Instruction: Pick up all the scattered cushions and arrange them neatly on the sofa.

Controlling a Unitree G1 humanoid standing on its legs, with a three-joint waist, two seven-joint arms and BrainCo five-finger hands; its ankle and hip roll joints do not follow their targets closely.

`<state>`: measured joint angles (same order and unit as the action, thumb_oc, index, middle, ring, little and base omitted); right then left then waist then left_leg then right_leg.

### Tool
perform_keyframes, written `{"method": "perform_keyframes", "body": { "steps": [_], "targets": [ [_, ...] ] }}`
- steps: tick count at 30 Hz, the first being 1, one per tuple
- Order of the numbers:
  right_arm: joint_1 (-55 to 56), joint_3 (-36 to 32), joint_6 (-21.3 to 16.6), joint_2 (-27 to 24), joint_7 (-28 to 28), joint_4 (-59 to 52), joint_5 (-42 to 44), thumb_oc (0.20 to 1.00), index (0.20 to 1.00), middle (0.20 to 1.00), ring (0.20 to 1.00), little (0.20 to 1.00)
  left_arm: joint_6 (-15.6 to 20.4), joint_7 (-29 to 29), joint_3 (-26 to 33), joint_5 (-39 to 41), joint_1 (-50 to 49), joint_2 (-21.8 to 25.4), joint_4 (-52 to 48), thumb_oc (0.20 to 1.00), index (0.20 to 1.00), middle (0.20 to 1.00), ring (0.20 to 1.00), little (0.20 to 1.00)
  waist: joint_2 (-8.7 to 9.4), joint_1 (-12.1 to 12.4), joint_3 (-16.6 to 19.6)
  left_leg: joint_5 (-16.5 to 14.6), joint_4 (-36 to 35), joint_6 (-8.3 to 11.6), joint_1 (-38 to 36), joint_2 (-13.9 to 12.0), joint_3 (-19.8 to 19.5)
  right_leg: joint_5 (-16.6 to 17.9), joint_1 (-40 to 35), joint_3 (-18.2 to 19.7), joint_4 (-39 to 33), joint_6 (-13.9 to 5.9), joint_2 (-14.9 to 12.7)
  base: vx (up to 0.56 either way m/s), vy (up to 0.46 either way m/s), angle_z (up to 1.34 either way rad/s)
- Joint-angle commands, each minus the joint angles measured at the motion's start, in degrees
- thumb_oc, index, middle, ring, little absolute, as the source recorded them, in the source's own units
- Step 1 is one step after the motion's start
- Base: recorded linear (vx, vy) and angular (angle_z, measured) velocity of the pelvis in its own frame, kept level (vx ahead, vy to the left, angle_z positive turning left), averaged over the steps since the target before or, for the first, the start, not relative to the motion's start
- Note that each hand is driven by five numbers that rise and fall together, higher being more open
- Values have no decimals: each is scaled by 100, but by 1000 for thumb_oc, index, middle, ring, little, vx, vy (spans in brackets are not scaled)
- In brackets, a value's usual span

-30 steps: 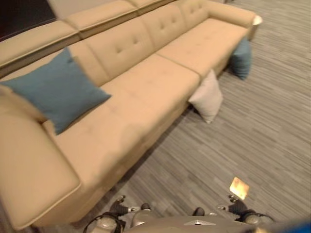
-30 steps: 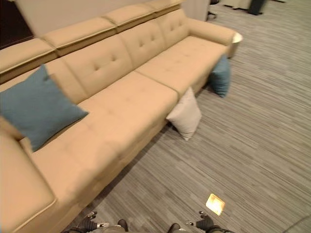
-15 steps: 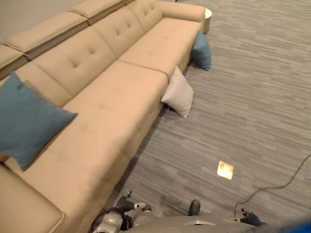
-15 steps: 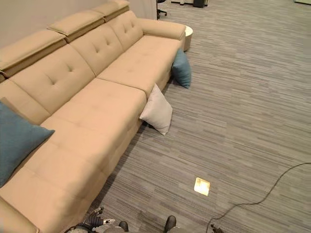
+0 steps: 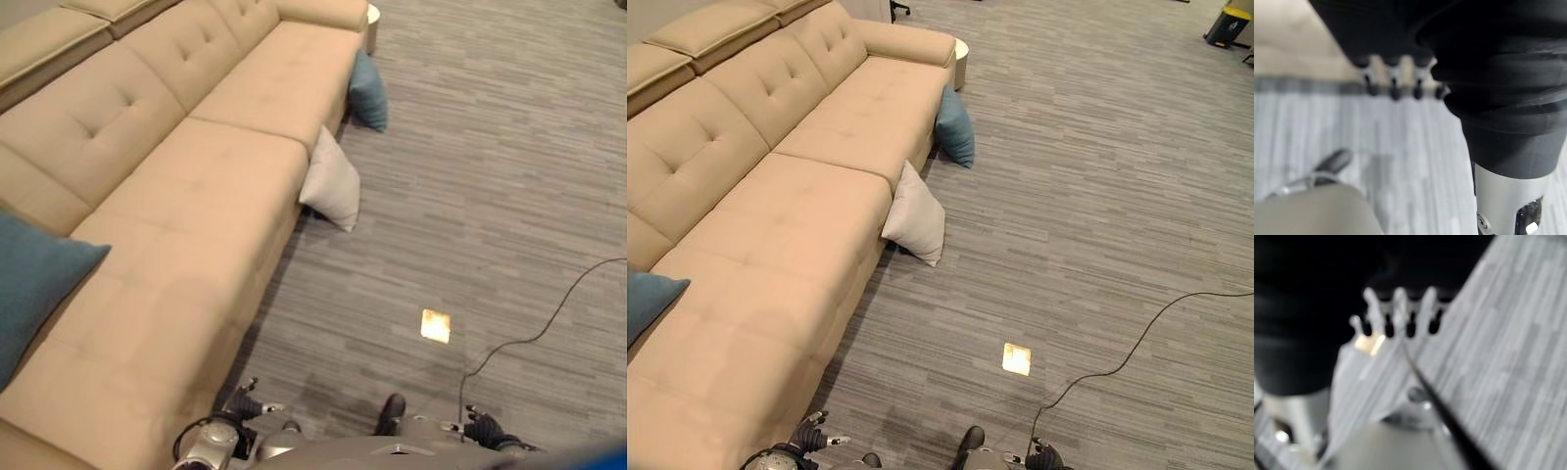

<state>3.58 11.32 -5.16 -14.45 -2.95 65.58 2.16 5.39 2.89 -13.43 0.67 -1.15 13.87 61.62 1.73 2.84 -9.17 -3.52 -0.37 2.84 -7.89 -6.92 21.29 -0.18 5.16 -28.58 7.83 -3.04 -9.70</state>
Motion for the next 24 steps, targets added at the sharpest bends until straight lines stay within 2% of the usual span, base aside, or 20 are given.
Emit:
{"method": "perform_keyframes", "body": {
  "steps": [1, 2, 3, 6, 7, 8, 9, 10, 11, 12, 13, 14, 16, 17, 18, 19, 21, 22, 23, 24],
  "targets": [
    [-172, 77, -81, -177, -58, 93, 54, 1000, 1000, 1000, 1000, 1000, 110, 68, -39, 123, 203, -198, -18, 1000, 1000, 1000, 1000, 1000, 32, -9, -39, 53, 932, 162, 326, 204, -372, 64, -523, 48, -380, -415, 108, 90, -238, -12],
    [-166, 61, -102, -254, -56, 79, 103, 1000, 1000, 1000, 1000, 1000, 122, 62, -44, 196, 160, -242, -31, 1000, 1000, 1000, 1000, 1000, 52, 13, -92, 263, 1567, 294, 478, 70, -471, 6, -684, 106, -480, -306, 207, 118, -285, -11],
    [-180, 57, -105, -282, -71, 79, 111, 1000, 1000, 1000, 1000, 1000, 118, 62, -52, 222, 160, -258, -28, 1000, 1000, 1000, 1000, 1000, 55, 41, -133, 386, 1824, 364, 584, 46, -572, -24, -756, 122, -515, -271, 245, 132, -229, -2],
    [-223, 49, -91, -327, -83, 120, 116, 1000, 1000, 1000, 1000, 1000, 101, 68, -93, 209, 203, -270, 11, 1000, 1000, 1000, 1000, 1000, 87, 106, -196, 416, 1797, 350, 829, 117, -739, -94, -892, 138, -587, -237, 298, 111, -88, -16],
    [-277, 62, -108, -363, -102, 92, 132, 1000, 1000, 1000, 1000, 1000, 91, 99, -78, 203, 197, -266, 12, 1000, 1000, 1000, 1000, 1000, 145, 155, -198, 308, 1365, 231, 1092, 180, -649, -91, -983, 171, -691, -304, 319, 121, -36, -33],
    [-277, 62, -108, -363, -102, 92, 132, 1000, 1000, 1000, 1000, 1000, 91, 99, -78, 203, 197, -266, 12, 1000, 1000, 1000, 1000, 1000, 145, 156, -198, 308, 1364, 231, 1091, 180, -648, -91, -984, 172, -691, -304, 319, 208, -48, -13],
    [-294, 85, -117, -367, -118, 77, 115, 1000, 1000, 1000, 1000, 1000, 93, 124, -74, 215, 198, -260, -17, 1000, 1000, 1000, 1000, 1000, 134, 209, -201, 495, 1061, 233, 1269, 185, -635, -121, -1029, 204, -712, -326, 381, 233, -44, -8],
    [-342, 140, -127, -369, -144, 69, 89, 1000, 1000, 1000, 1000, 1000, 91, 135, -73, 199, 230, -260, 20, 1000, 1000, 1000, 1000, 1000, 137, 344, -239, 903, 717, 287, 1589, 182, -772, -200, -1165, 315, -766, -318, 530, 236, -45, -7],
    [-340, 142, -127, -368, -144, 69, 90, 1000, 1000, 1000, 1000, 1000, 91, 135, -73, 199, 228, -259, 20, 1000, 1000, 1000, 1000, 1000, 138, 347, -253, 890, 724, 291, 1570, 182, -769, -210, -1184, 319, -763, -320, 527, 298, -57, -15],
    [-364, 162, -135, -370, -164, 52, 91, 1000, 1000, 1000, 1000, 1000, 82, 138, -57, 199, 253, -247, 50, 1000, 1000, 1000, 1000, 1000, 155, 356, -263, 1117, 535, 360, 1734, 79, -571, -259, -1285, 350, -797, -319, 621, 156, -25, -15],
    [-364, 164, -134, -368, -165, 51, 91, 1000, 1000, 1000, 1000, 1000, 82, 138, -56, 199, 252, -245, 50, 1000, 1000, 1000, 1000, 1000, 163, 365, -281, 1110, 529, 364, 1702, 85, -559, -270, -1307, 361, -795, -322, 613, 235, -29, -21],
    [-372, 162, -132, -357, -160, 61, 98, 1000, 1000, 1000, 1000, 1000, 69, 145, -44, 173, 267, -246, 66, 1000, 1000, 1000, 1000, 1000, 168, 363, -270, 1175, 513, 370, 1746, 43, -388, -295, -1336, 369, -802, -317, 664, 290, 17, -29],
    [-410, 227, -103, -258, -137, 105, 6, 1000, 1000, 1000, 1000, 1000, 46, 128, 16, 172, 222, -235, 83, 1000, 1000, 1000, 1000, 1000, 171, 449, -152, 1033, 475, 208, 1536, 147, -374, -489, -1451, 363, -633, -336, 682, 414, 58, -31],
    [-446, 230, -101, -217, -119, 108, 0, 1000, 1000, 1000, 1000, 1000, 44, 144, 20, 186, 234, -222, 84, 1000, 1000, 1000, 1000, 1000, 188, 497, -113, 935, 500, 148, 1465, 214, -368, -509, -1424, 358, -329, -410, 603, 426, 150, -46],
    [-520, 227, -95, -163, -103, 79, -48, 1000, 1000, 1000, 1000, 1000, 41, 146, 16, 251, 237, -167, -13, 1000, 1000, 1000, 1000, 1000, 172, 511, -107, 653, 533, -59, 1202, 317, -201, -212, -1108, 262, 782, -756, 251, 409, 178, -47],
    [-562, 235, -92, -153, -86, 9, -64, 1000, 1000, 1000, 1000, 1000, 46, 147, 8, 296, 251, -140, -64, 1000, 1000, 1000, 1000, 1000, 149, 499, -143, 548, 549, -169, 1086, 349, -161, 18, -893, 218, 1380, -942, 96, 370, 183, -53],
    [-616, 238, -94, -152, -86, -87, -98, 1000, 1000, 1000, 1000, 1000, 58, 163, -56, 280, 314, -82, -143, 1000, 1000, 1000, 1000, 1000, 83, 422, -193, 273, 560, -243, 778, 393, -110, 319, -553, 87, 2132, -1134, -231, 249, 97, -38],
    [-620, 235, -90, -152, -87, -95, -101, 1000, 1000, 1000, 1000, 1000, 54, 165, -54, 281, 318, -80, -151, 1000, 1000, 1000, 1000, 1000, 85, 431, -211, 328, 571, -288, 810, 387, -45, 348, -510, 51, 2175, -1091, -259, 297, 56, 3],
    [-621, 232, -83, -151, -84, -124, -98, 1000, 1000, 1000, 1000, 1000, 52, 189, -42, 314, 334, -59, -191, 1000, 1000, 1000, 1000, 1000, 28, 402, -216, 211, 520, -328, 571, 475, -77, 315, -369, -187, 2076, -960, -524, 147, 23, 17],
    [-621, 232, -83, -151, -84, -124, -98, 1000, 1000, 1000, 1000, 1000, 52, 189, -42, 314, 333, -60, -192, 1000, 1000, 1000, 1000, 1000, 29, 400, -221, 212, 517, -328, 564, 479, -79, 311, -374, -188, 2081, -961, -528, 433, -30, 15]
  ]
}}
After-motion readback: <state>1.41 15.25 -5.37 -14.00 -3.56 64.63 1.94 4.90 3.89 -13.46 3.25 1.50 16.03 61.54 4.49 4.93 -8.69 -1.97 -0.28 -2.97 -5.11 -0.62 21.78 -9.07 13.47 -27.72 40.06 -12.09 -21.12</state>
